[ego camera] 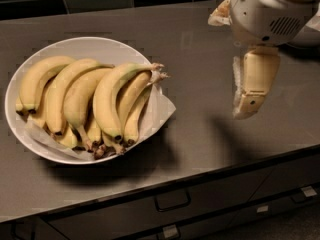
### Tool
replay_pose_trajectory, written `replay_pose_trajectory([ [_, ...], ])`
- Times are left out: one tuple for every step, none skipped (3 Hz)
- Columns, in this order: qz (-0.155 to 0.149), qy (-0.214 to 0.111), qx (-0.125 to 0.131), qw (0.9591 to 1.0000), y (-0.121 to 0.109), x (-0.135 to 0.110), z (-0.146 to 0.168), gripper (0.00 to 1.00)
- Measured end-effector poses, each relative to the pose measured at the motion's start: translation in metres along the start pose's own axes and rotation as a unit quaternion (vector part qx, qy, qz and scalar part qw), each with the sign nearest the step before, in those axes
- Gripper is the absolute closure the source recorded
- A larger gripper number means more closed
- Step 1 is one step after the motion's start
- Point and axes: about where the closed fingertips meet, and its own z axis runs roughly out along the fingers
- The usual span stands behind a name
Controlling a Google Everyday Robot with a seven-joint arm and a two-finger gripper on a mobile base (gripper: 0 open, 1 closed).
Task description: Pick banana from white bowl
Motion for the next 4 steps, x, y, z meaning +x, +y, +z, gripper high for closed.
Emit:
replay_pose_trajectory([
  [-0.002, -0.001, 0.006, 1.0000, -0.001, -0.003, -0.003, 0.00],
  [-0.013, -0.003, 0.012, 0.9998, -0.004, -0.011, -0.005, 0.00],
  [-0.061, -0.004, -0.016, 0.9980, -0.014, -0.042, 0.012, 0.00],
  [-0.134, -0.010, -0.062, 0.9889, -0.029, -0.089, 0.047, 0.00],
])
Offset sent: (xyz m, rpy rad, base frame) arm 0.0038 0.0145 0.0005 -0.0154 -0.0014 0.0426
